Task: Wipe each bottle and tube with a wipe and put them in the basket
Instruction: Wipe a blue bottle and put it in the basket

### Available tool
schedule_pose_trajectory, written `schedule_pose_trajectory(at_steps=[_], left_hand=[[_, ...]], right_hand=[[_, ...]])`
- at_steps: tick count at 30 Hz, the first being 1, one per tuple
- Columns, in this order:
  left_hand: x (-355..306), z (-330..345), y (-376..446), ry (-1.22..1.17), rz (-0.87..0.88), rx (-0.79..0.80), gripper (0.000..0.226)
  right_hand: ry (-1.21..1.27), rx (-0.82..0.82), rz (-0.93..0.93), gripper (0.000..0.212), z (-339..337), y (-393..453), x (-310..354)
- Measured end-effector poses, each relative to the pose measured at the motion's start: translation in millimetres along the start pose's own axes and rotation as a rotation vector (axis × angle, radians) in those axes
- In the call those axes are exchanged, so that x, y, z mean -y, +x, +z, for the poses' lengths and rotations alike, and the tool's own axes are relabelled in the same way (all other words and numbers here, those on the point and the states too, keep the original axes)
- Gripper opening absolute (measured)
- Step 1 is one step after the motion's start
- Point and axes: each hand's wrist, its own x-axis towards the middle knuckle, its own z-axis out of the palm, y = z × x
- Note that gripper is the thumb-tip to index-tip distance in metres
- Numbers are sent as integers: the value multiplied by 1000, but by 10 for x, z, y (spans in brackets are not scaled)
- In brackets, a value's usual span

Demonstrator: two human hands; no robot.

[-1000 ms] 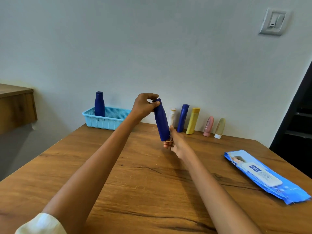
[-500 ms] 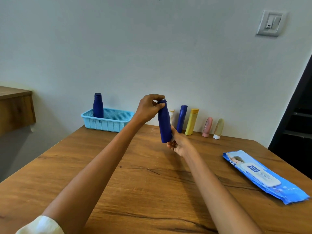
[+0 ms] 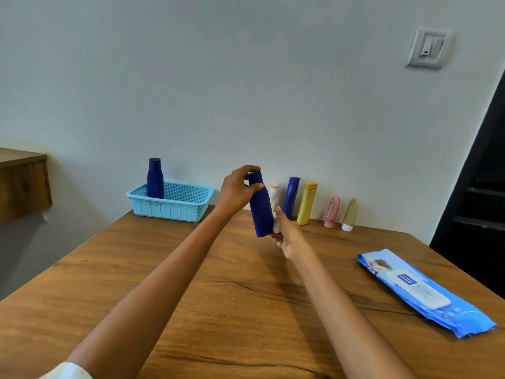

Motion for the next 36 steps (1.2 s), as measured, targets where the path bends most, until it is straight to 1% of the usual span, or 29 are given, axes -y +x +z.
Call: schedule_pose_trajectory(at_steps=[2, 4, 5, 8, 10, 12, 14, 17, 20, 25, 27, 30, 33, 36], left_hand=[[-4, 18, -2, 5, -22, -43, 41], [0, 31, -11, -8, -35, -45, 40], [7, 36, -19, -26, -46, -37, 39], [23, 26, -32, -60, -76, -42, 38], [16, -11, -11, -64, -72, -47, 38], [3, -65, 23, -82, -65, -54, 37], [10, -122, 58, -114, -77, -76, 37], [65, -172, 81, -167, -125, -103, 39], [127, -188, 80, -223, -168, -82, 39], [147, -192, 104, -279, -224, -45, 39], [152, -195, 109, -315, -244, -15, 37], [139, -145, 85, -348, -259, 58, 35], [128, -84, 62, -347, -247, 88, 34], [125, -114, 58, -381, -269, 83, 33]], right_hand=[[-80, 14, -42, 29, 38, -20, 45], [-121, 9, -112, 27, 91, -45, 96], [-129, 4, -162, 25, 117, -59, 124], [-208, 17, -390, 20, 163, -74, 188], [-233, 12, -493, 28, 160, -66, 198], [-272, -18, -558, 30, 121, -48, 160], [-365, -55, -554, 31, 62, -8, 69], [-380, -56, -419, 30, -31, 72, -80], [-263, -55, -335, 21, -94, 125, -73], [33, -71, -302, 24, -162, 109, 106], [-45, -73, -365, 27, -157, 92, 112], [-203, -23, -485, 34, -74, 42, 88], [-417, -24, -689, 32, 53, -14, 119], [-462, -38, -845, 30, 140, -57, 165]])
